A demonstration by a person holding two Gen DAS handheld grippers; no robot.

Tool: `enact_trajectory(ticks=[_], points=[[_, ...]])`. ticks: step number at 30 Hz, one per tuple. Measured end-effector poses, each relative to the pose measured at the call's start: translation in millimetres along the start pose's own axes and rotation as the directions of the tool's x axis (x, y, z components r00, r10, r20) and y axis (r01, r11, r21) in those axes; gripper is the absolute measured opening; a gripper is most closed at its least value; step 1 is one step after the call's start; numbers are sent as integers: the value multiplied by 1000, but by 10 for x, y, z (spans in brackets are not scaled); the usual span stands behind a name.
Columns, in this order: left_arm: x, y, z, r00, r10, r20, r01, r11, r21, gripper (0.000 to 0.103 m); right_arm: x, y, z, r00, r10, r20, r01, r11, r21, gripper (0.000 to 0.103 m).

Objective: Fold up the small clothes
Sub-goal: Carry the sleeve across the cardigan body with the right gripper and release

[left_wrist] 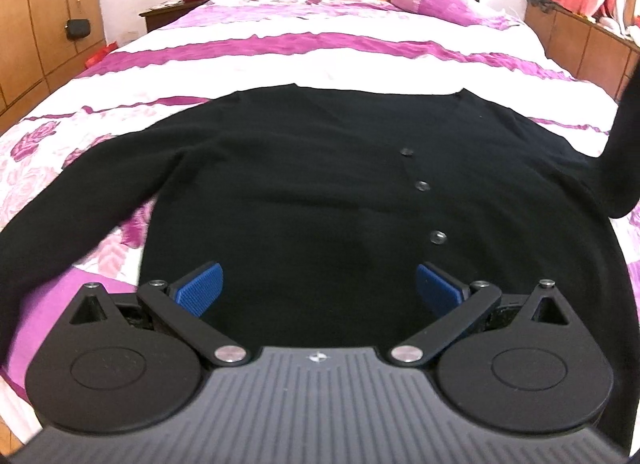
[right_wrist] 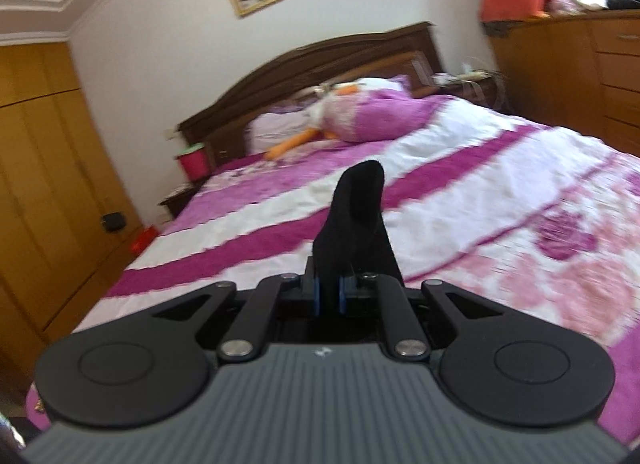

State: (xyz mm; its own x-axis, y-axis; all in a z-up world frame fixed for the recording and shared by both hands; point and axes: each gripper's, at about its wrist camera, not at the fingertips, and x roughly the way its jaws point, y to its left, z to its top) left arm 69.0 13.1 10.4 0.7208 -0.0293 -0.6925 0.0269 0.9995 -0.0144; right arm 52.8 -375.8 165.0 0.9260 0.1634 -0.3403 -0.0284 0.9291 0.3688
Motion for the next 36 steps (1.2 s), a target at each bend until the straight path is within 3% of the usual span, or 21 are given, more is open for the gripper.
enact_trajectory(ticks=[7, 12, 17, 22, 24, 27, 29, 33, 36], points=[[4, 301, 27, 999, 36, 18, -36, 999, -26, 103, 416, 781, -88, 989, 136, -54, -141, 985, -102, 11], [72, 445, 21, 999, 51, 4, -51, 998, -44, 103, 861, 1231, -435, 972, 172, -160, -196, 969, -151, 11], [108, 557, 18, 999, 52, 12, -51, 997, -55, 103, 1252, 1584, -934, 942, 191, -277, -247, 951, -186, 11], [152, 628, 1, 999, 46, 15, -45, 997, -63, 103, 1571, 1763, -1379, 896, 219, -387, -300, 940, -161, 13], [162, 650, 4, 999, 42, 15, -41, 997, -65, 103, 1651, 1804, -1504, 878, 220, -425, -305, 942, -141, 23], [156, 678, 26, 999, 30, 23, -29, 997, -72, 103, 1612, 1791, -1574, 883, 200, -424, -291, 943, -160, 42], [145, 690, 56, 999, 18, 32, -16, 997, -81, 103, 1552, 1752, -1562, 886, 204, -417, -300, 937, -180, 47], [119, 671, 136, 998, -24, 55, 29, 995, -95, 103, 1394, 1558, -1436, 893, 207, -400, -306, 930, -202, 46], [147, 620, 226, 996, -50, 73, 58, 993, -102, 103, 1340, 1263, -1307, 914, 162, -373, -248, 949, -196, 46]])
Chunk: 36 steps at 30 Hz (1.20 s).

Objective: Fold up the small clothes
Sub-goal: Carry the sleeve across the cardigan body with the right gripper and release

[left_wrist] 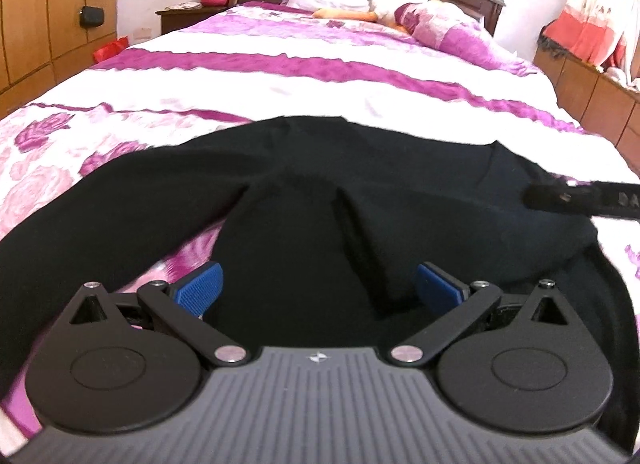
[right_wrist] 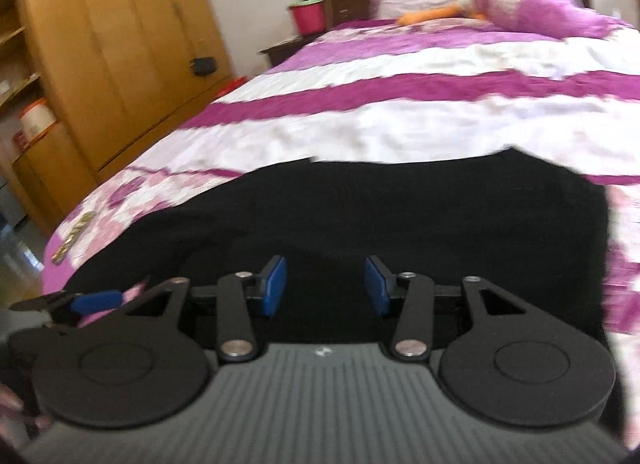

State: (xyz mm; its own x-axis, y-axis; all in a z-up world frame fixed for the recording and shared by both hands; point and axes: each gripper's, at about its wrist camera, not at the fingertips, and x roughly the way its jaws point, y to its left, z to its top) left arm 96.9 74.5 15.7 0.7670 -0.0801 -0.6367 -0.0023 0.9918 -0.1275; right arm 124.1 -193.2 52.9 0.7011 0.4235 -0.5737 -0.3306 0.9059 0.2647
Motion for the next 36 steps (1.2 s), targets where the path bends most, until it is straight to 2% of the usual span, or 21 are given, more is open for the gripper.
enact_trajectory(ticks=[4, 7, 10, 12, 14, 16, 21, 22, 23, 24, 25, 26, 28, 30, 32, 34, 36], points=[[171, -130, 129, 999, -31, 32, 30, 999, 21, 103, -225, -539, 4, 989, -146, 29, 143, 985, 97, 46], [395, -201, 210, 999, -35, 42, 34, 999, 29, 96, -336, -936, -16, 963, -268, 34, 258, 949, 183, 47], [656, -221, 250, 1000, -23, 2, 22, 1000, 21, 87, -311, -1264, -42, 936, -352, 22, 338, 912, 234, 49], [802, -200, 250, 999, -27, -26, 27, 1000, -5, 85, -216, -1451, -53, 928, -372, -1, 359, 897, 258, 49], [890, -166, 239, 999, -41, -10, 40, 998, -43, 85, -95, -1591, -54, 926, -376, -19, 366, 889, 275, 49], [965, -126, 236, 998, -63, 21, 65, 995, -80, 85, 65, -1680, -20, 930, -366, -27, 358, 889, 287, 49], [1102, -99, 298, 994, -106, 32, 110, 985, -130, 84, 347, -1783, 58, 949, -316, -5, 300, 898, 323, 49], [1103, -113, 298, 991, -126, 34, 130, 983, -131, 81, 383, -1771, 71, 953, -303, 4, 286, 904, 317, 49], [1098, -132, 295, 989, -143, 33, 146, 981, -127, 65, 390, -1734, 86, 955, -297, 12, 280, 910, 306, 47], [1088, -152, 292, 987, -155, 32, 158, 980, -118, 41, 399, -1703, 94, 953, -301, 23, 282, 914, 291, 38], [1080, -169, 288, 986, -166, 27, 168, 980, -106, 28, 399, -1657, 94, 951, -305, 48, 282, 922, 263, 25], [1060, -177, 285, 983, -178, 35, 181, 978, -104, 11, 389, -1619, 103, 951, -300, 70, 277, 932, 233, 9], [948, -185, 278, 978, -186, 92, 194, 976, -101, 11, 347, -1559, 104, 942, -312, 127, 284, 938, 198, 9], [807, -245, 304, 972, -153, 176, 163, 986, -45, 10, 255, -1518, 104, 919, -336, 207, 298, 934, 196, 9], [766, -320, 335, 968, -105, 226, 108, 994, -2, 10, 226, -1508, 111, 901, -359, 244, 317, 928, 196, 8], [846, -376, 353, 972, -72, 225, 68, 997, 26, 11, 314, -1482, 114, 890, -389, 236, 363, 920, 146, 9], [1015, -406, 348, 985, -35, 169, 28, 999, 38, 12, 452, -1491, 111, 897, -406, 178, 388, 913, 127, 10]])
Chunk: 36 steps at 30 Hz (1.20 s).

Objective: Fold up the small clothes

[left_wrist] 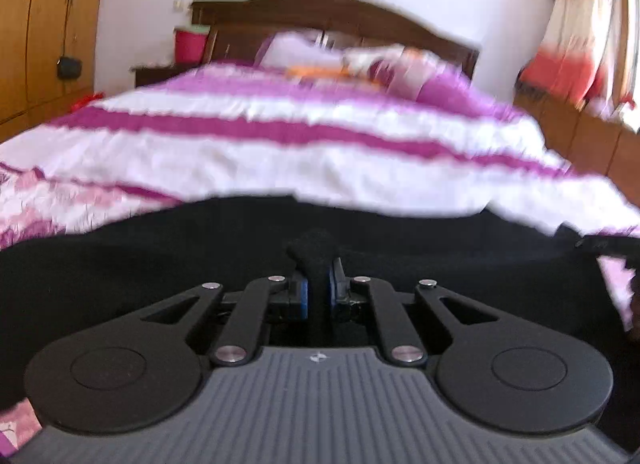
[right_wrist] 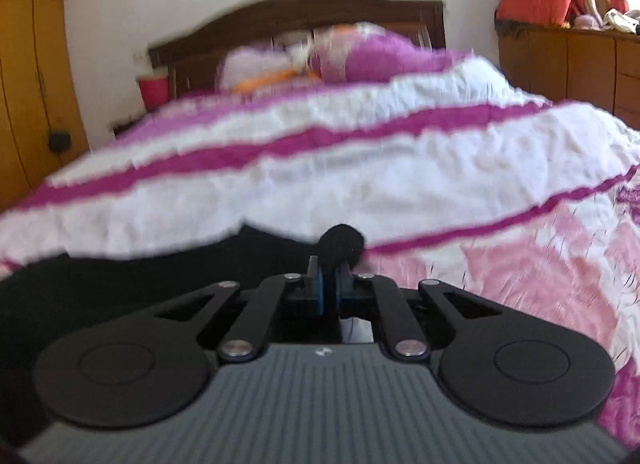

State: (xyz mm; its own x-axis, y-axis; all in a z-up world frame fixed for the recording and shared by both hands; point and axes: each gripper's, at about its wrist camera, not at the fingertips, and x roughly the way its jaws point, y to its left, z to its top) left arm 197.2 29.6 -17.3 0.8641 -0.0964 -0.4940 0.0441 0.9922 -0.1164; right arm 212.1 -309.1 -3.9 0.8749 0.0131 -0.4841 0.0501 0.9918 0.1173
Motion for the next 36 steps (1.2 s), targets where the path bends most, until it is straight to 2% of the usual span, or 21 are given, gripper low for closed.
enact_trajectory(ticks=[2, 4, 6, 8, 11, 15, 19, 24, 31, 36], points=[[187, 1, -100, 998, 25, -63, -23, 999, 30, 13, 137, 23, -54, 998, -24, -61, 22, 999, -23, 13], [202, 31, -158, 998, 29, -61, -27, 999, 32, 16, 181, 25, -56, 996, -38, -75, 36, 999, -32, 17], [158, 53, -139, 998, 29, -61, -27, 999, 38, 20, 161, 3, -21, 995, -53, -79, 51, 998, -24, 27], [108, 84, -139, 997, 20, -73, -17, 999, 46, 20, 108, -39, 39, 995, -54, -89, 53, 999, -15, 29], [-11, 136, -110, 997, 17, -71, -15, 999, 39, 21, -68, -91, 87, 995, -31, -94, 33, 999, 21, 29], [-204, 202, -68, 996, 29, -89, -28, 1000, 7, 29, -348, -117, 141, 994, -2, -114, 5, 1000, 29, 30], [-441, 249, -47, 995, 46, -85, -44, 999, 25, 34, -654, -98, 157, 992, 32, -126, -29, 999, 29, 30], [-780, 373, -39, 994, 90, -69, -87, 995, 51, 52, -989, -40, 117, 983, 91, -162, -84, 995, 51, 30], [-1156, 696, -121, 982, 178, -70, -173, 982, 73, 58, -1402, 134, -28, 965, 141, -223, -132, 990, 53, 30], [-1303, 970, -207, 966, 241, -91, -235, 969, 71, 60, -1672, 298, -175, 956, 156, -247, -155, 988, 22, 30]])
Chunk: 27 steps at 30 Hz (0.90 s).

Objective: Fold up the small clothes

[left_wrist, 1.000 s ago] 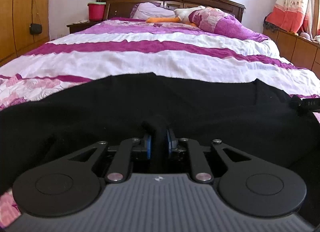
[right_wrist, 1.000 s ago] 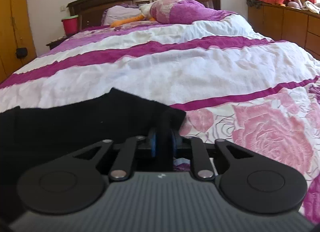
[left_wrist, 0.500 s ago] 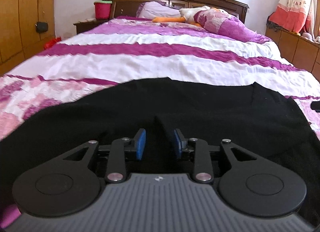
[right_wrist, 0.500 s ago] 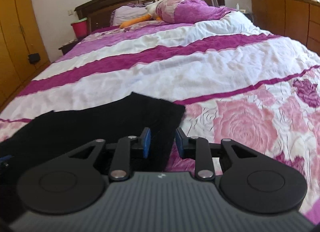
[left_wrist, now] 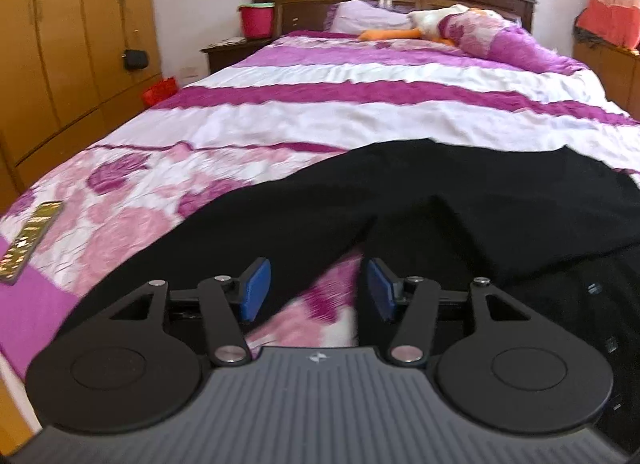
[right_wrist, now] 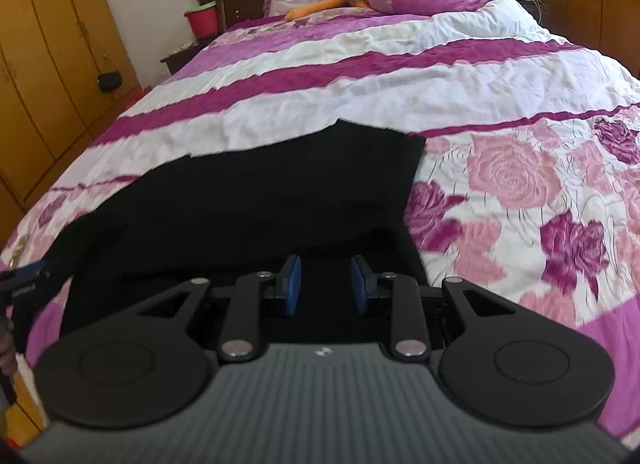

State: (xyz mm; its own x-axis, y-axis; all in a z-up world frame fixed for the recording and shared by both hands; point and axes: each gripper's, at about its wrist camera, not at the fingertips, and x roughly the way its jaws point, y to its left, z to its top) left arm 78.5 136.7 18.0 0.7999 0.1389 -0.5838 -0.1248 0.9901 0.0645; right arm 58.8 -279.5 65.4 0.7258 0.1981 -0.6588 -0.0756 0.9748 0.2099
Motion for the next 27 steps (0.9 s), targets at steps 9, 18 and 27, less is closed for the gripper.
enact_trajectory(ticks=[9, 18, 27], points=[[-68, 382, -189, 994, 112, -14, -112, 994, 10, 62, -124, 185, -435, 998, -39, -43, 42, 996, 79, 30], [103, 629, -438, 988, 145, -58, -145, 989, 14, 74, -111, 282, -784, 995, -71, -71, 75, 996, 50, 52], [231, 604, -628, 986, 162, -48, -160, 986, 50, 83, 161, 216, -969, 982, -130, -141, 139, 988, 62, 52]])
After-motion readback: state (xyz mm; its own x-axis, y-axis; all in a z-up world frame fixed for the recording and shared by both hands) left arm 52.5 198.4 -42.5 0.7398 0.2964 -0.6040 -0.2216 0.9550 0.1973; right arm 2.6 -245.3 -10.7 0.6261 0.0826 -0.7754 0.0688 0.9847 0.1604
